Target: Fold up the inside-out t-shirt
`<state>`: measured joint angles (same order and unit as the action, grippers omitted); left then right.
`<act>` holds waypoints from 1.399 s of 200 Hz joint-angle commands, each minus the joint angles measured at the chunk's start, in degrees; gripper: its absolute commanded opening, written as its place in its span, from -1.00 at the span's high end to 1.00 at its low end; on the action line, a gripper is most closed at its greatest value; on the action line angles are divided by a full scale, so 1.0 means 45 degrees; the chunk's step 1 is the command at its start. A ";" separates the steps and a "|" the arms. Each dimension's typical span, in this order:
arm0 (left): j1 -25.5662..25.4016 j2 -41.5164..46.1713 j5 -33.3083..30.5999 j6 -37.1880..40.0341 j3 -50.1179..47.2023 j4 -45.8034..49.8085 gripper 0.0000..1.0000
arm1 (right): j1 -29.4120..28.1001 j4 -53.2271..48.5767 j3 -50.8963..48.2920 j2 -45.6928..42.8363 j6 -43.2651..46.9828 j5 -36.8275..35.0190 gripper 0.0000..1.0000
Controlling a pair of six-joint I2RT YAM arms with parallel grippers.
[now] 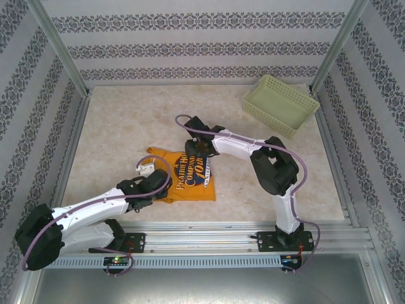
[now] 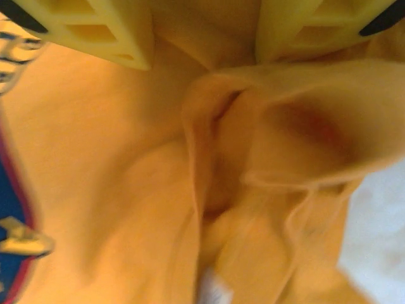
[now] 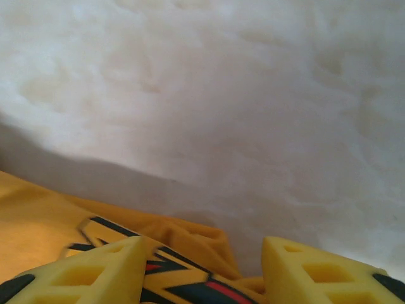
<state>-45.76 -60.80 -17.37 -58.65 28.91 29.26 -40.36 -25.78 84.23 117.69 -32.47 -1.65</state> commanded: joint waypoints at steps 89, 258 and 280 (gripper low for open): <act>0.3334 0.0081 0.0295 0.2028 0.0538 0.0328 0.33 | 0.0332 0.1063 -0.5855 -0.4405 -0.1790 -0.0801 0.02; 0.4661 -0.4163 0.2230 0.3464 0.1980 -0.3536 0.44 | -0.2591 0.2506 -0.7347 -0.4439 -0.3328 -0.0614 -0.11; 0.4665 -0.6176 0.3562 0.3773 0.3584 -0.4779 0.46 | -0.3721 0.3058 -0.8199 -0.5083 -0.4625 -0.0949 -0.20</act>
<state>-25.36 -81.82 -8.16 -45.60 38.22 18.76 -52.45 -14.79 50.98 96.95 -44.14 -4.45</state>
